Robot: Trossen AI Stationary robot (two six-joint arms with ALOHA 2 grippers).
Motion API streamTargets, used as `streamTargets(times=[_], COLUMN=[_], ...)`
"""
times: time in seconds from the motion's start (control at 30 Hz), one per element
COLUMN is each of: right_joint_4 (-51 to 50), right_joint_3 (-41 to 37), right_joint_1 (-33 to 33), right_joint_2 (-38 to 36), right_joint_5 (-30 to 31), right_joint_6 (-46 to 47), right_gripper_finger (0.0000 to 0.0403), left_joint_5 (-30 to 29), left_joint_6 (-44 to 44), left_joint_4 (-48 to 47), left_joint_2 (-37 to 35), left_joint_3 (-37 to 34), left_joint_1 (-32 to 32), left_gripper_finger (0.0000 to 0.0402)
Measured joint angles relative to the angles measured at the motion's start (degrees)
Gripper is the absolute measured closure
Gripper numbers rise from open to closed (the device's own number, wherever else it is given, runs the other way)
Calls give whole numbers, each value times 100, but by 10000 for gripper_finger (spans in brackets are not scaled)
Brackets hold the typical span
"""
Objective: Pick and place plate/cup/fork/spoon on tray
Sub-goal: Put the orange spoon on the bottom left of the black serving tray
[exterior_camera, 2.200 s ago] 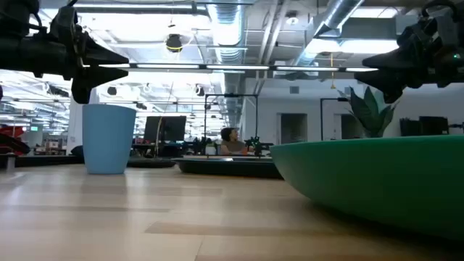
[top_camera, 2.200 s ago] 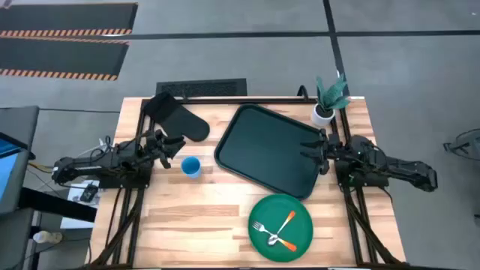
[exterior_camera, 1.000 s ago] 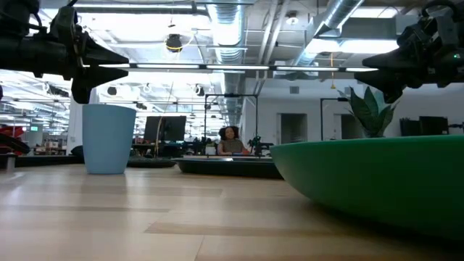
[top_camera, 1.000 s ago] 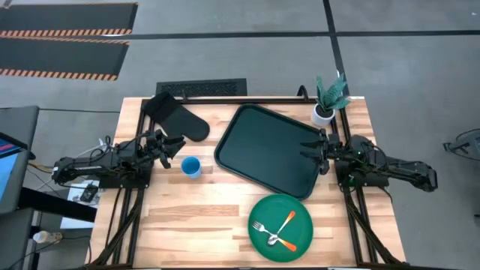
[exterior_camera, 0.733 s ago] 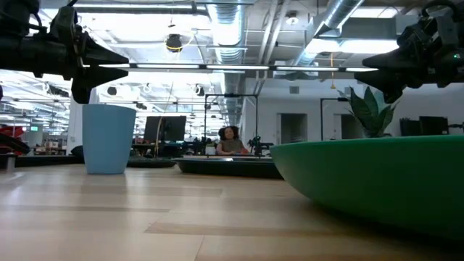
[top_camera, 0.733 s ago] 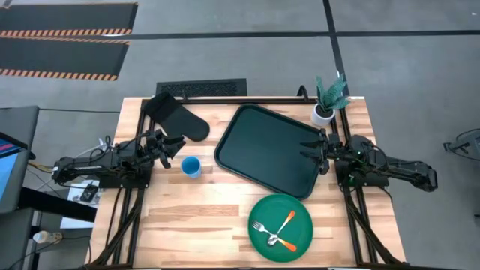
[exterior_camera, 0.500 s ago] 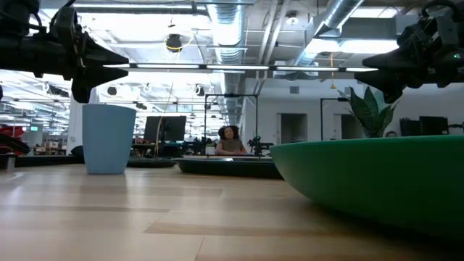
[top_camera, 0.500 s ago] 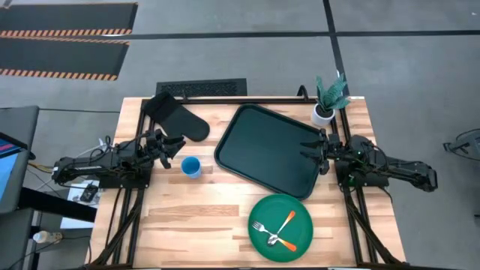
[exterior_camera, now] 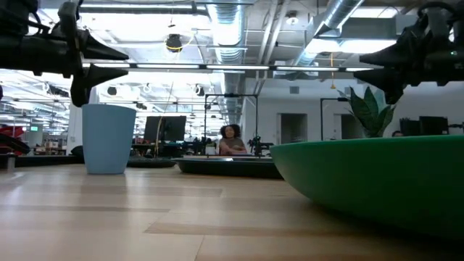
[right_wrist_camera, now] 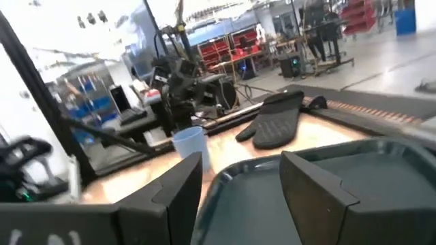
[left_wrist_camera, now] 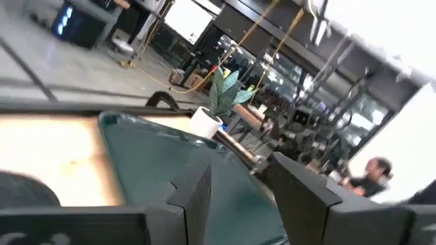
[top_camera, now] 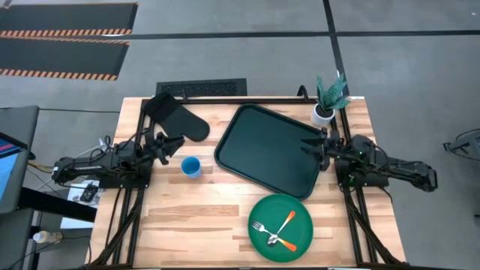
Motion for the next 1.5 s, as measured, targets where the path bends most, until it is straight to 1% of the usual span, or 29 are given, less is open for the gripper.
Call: streamTargets(times=[0.1, 0.23, 0.3, 0.37, 0.47, 0.57, 0.63, 0.73, 0.83, 0.9, 0.97, 1.07, 1.13, 1.2, 1.33, 1.4, 1.5], right_joint_4=[58, 78, 43, 54, 40, 73, 190, 390, 546, 557, 450, 348, -3, -825, -3269, -4578, -5832], right_joint_3=[0, 0, 0, 0, 0, 2, 3, 9, 201, 541, 993, 1863, 2524, 3267, 4693, 5218, 5765], right_joint_1=[0, 8, 12, 11, -2, -31, -87, -186, -228, -227, -226, -226, -193, -110, 211, 468, 994], right_joint_2=[-4, -2, 0, -2, 0, 0, 0, 0, 6, 83, 301, 903, 1439, 2085, 3369, 3994, 4867], right_joint_5=[8, 17, 17, 23, 97, 455, 636, 613, 584, 588, 612, 605, 448, 260, 42, 32, 30], right_joint_6=[758, 1546, 2140, 2703, 3108, 3451, 3491, 3529, 3651, 3442, 3001, 2139, 1609, 1074, -61, -552, -1080], right_gripper_finger=[182, 182, 182, 182, 182, 182, 182, 182, 182, 182, 182, 182, 182, 182, 178, 172, 163], left_joint_5=[-254, -668, -761, -774, -912, -938, -1058, -1288, -1343, -1346, -1336, -1165, -936, -706, -511, -423, -221], left_joint_6=[-610, -791, -878, -1311, -1882, -2133, -2193, -2067, -1749, -1523, -1355, -1083, -942, -800, -659, -533, -342], left_joint_4=[-70, -75, -24, 53, 136, 550, 960, 1590, 2297, 2443, 2394, 2147, 1869, 1471, 579, 302, 25], left_joint_2=[0, 2, 2, 2, 2, 2, 23, 85, 255, 418, 612, 1017, 1319, 1611, 2100, 2286, 2444], left_joint_3=[0, 2, 2, 2, 2, 2, 2, 2, 7, 123, 380, 900, 1294, 1728, 2497, 2785, 3091], left_joint_1=[0, 0, 0, 0, 0, 2, 0, 0, 2, 0, 0, 2, 0, 0, 0, 0, 0], left_gripper_finger=[264, 264, 264, 264, 264, 264, 264, 264, 264, 259, 249, 224, 203, 183, 151, 142, 137])
